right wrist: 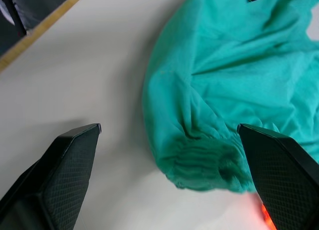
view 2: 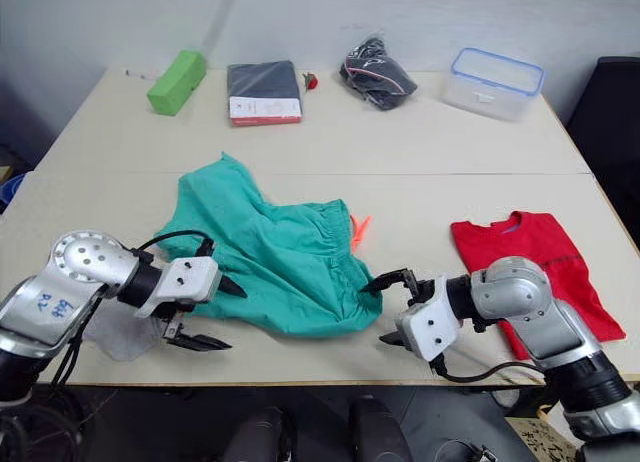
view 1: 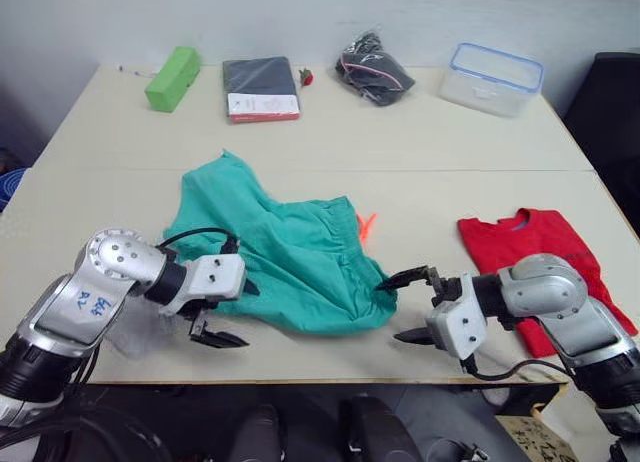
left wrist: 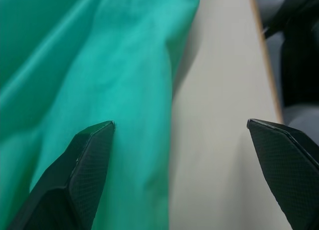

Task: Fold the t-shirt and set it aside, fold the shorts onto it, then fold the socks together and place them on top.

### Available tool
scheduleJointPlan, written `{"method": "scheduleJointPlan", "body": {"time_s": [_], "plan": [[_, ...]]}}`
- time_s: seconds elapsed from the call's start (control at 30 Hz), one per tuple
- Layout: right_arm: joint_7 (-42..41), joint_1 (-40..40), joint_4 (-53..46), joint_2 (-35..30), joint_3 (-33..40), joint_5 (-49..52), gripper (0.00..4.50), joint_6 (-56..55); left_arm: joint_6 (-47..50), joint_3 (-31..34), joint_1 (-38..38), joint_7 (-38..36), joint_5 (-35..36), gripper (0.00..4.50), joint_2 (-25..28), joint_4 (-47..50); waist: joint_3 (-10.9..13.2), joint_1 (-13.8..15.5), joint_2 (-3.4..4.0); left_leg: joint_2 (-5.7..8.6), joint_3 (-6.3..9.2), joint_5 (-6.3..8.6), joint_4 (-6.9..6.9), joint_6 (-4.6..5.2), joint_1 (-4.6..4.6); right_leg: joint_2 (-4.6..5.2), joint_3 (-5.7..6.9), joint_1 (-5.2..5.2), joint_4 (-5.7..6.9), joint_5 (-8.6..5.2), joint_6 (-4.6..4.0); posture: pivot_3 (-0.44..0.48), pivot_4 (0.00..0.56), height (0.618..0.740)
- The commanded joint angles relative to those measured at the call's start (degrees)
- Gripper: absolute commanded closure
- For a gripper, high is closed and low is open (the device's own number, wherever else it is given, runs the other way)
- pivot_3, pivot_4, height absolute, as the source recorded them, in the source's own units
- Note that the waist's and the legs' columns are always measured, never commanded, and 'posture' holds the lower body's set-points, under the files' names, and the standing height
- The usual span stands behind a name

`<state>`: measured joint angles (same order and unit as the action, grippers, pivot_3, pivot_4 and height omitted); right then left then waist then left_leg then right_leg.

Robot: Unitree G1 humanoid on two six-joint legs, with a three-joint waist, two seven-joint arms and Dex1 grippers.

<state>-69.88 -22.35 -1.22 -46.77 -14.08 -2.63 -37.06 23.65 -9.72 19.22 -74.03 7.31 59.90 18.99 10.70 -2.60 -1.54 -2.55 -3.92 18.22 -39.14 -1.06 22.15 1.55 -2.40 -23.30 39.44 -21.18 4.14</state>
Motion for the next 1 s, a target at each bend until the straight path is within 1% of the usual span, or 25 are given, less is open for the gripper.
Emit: {"method": "scheduleJointPlan", "body": {"time_s": [0.03,0.1,0.17,0.2,0.27,0.33,0.37,0.47,0.53,0.63,0.73,0.8,0.83,0.9,1.0], "plan": [[3.81,-2.98,4.97,1.94,-1.93,-4.78,0.19,-6.63,-5.17,-0.11,-2.79,4.67,-6.28,0.00,1.46,-0.86,0.00,-0.18,0.00,0.01,-0.02,0.00,0.00,0.00,-0.01,0.01,-0.02,-0.01,0.02,0.00,0.00,0.000,0.150,0.740],[5.75,-4.39,8.38,3.14,-3.06,-7.14,0.65,-8.26,-6.34,-1.06,-2.66,7.99,-9.41,0.00,0.32,-3.49,0.00,-0.20,0.01,-0.02,-0.01,0.00,0.00,-0.01,-0.02,-0.02,0.01,-0.01,0.05,0.00,-0.01,0.000,0.150,0.740],[6.67,-5.27,10.79,3.60,-3.86,-7.80,1.34,-9.27,-6.87,-1.65,-2.57,9.99,-10.93,0.42,-0.84,-5.73,-0.01,-0.17,0.06,-0.01,-0.01,-0.01,0.01,-0.02,-0.15,0.01,0.01,0.11,0.07,-0.01,-0.01,0.000,0.150,0.740],[7.14,-5.60,11.73,3.76,-4.03,-7.66,1.68,-9.35,-7.44,-1.95,-3.06,10.47,-11.83,0.62,-0.81,-7.13,0.00,-0.16,0.08,0.00,-0.02,0.00,0.02,0.01,-0.35,0.01,0.01,0.36,0.02,-0.01,-0.02,0.000,0.150,0.740],[7.66,-6.06,12.94,3.96,-4.20,-7.16,2.37,-9.04,-8.19,-1.98,-4.06,11.49,-13.14,1.20,-0.51,-9.33,-0.01,-0.27,0.09,0.00,-0.04,0.13,0.22,0.22,-1.09,0.01,0.01,1.07,-0.12,-0.06,-0.10,0.000,0.150,0.740],[7.87,-6.39,13.59,4.07,-4.20,-6.21,3.08,-8.45,-8.86,-1.27,-5.41,12.40,-13.50,1.80,0.26,-10.94,0.01,-0.44,0.15,-0.01,-0.04,0.20,0.27,0.34,-1.40,0.01,0.02,1.34,-0.12,-0.07,-0.13,0.000,0.150,0.740],[7.78,-6.45,13.56,4.13,-4.12,-5.44,3.41,-7.84,-8.72,-0.67,-6.18,12.52,-13.15,2.10,0.76,-11.25,0.00,-0.49,0.16,-0.01,-0.04,0.20,0.43,0.34,-1.80,0.01,0.02,1.71,-0.17,-0.10,-0.18,0.000,0.150,0.740],[5.90,-5.67,10.71,4.06,-3.69,-0.33,4.43,-3.12,-5.95,2.94,-8.99,10.60,-8.70,2.93,2.39,-9.00,0.00,-0.94,0.17,-0.02,-0.10,0.09,1.11,0.16,-2.59,-0.01,0.00,2.34,-0.44,-0.14,-0.26,0.000,0.150,0.740],[3.86,-4.34,7.33,3.32,-3.46,3.98,4.50,1.73,-3.21,5.42,-9.93,8.91,-4.69,3.57,2.65,-6.41,0.00,-1.37,0.16,-0.18,-0.12,0.07,1.28,0.10,-2.97,-0.11,0.02,2.59,-0.41,-0.24,-0.44,0.000,0.150,0.740],[0.05,-2.61,2.67,0.85,-2.65,9.52,4.50,8.97,-0.68,7.93,-10.21,5.83,0.19,4.46,3.59,-3.12,0.02,-1.34,0.14,-0.21,0.04,-0.01,1.48,-0.04,-2.93,-0.12,0.18,2.49,-0.36,-0.32,-0.59,0.000,0.150,0.740],[-7.24,0.03,-3.41,-5.46,-0.99,18.42,4.50,20.27,3.36,9.76,-9.54,1.52,6.28,4.46,4.47,-0.13,0.03,-0.70,0.14,-0.18,0.07,0.00,1.45,-0.06,-2.45,-0.07,0.23,2.09,-0.37,-0.32,-0.59,0.000,0.150,0.740],[-11.46,1.03,-6.78,-10.00,0.40,23.51,4.50,27.74,4.88,9.82,-9.40,-1.27,8.70,4.46,5.92,1.15,0.05,-0.50,0.16,-0.18,0.19,0.01,1.17,-0.04,-1.87,-0.01,0.33,1.64,-0.34,-0.31,-0.56,0.000,0.150,0.740],[-12.75,1.25,-7.78,-11.53,0.94,24.95,4.50,30.16,5.36,9.74,-9.48,-2.38,9.53,4.46,6.62,1.62,0.05,-0.48,0.15,-0.17,0.25,0.04,1.14,-0.02,-1.84,0.01,0.38,1.66,-0.40,-0.30,-0.56,0.000,0.150,0.740],[-14.69,1.27,-8.94,-13.45,1.89,26.61,4.50,33.61,6.63,9.66,-9.76,-4.85,11.83,4.46,7.87,2.95,0.06,-0.48,0.13,-0.16,0.28,0.06,1.13,0.01,-1.82,0.02,0.39,1.70,-0.49,-0.30,-0.55,0.000,0.150,0.740],[-15.27,-0.06,-9.53,-13.21,2.88,28.58,4.50,38.84,9.01,9.27,-9.44,-7.68,15.75,4.46,8.82,5.10,0.07,-0.66,0.13,-0.17,0.32,0.06,1.15,0.01,-1.84,0.01,0.42,1.75,-0.57,-0.30,-0.55,0.000,0.150,0.740]]}}
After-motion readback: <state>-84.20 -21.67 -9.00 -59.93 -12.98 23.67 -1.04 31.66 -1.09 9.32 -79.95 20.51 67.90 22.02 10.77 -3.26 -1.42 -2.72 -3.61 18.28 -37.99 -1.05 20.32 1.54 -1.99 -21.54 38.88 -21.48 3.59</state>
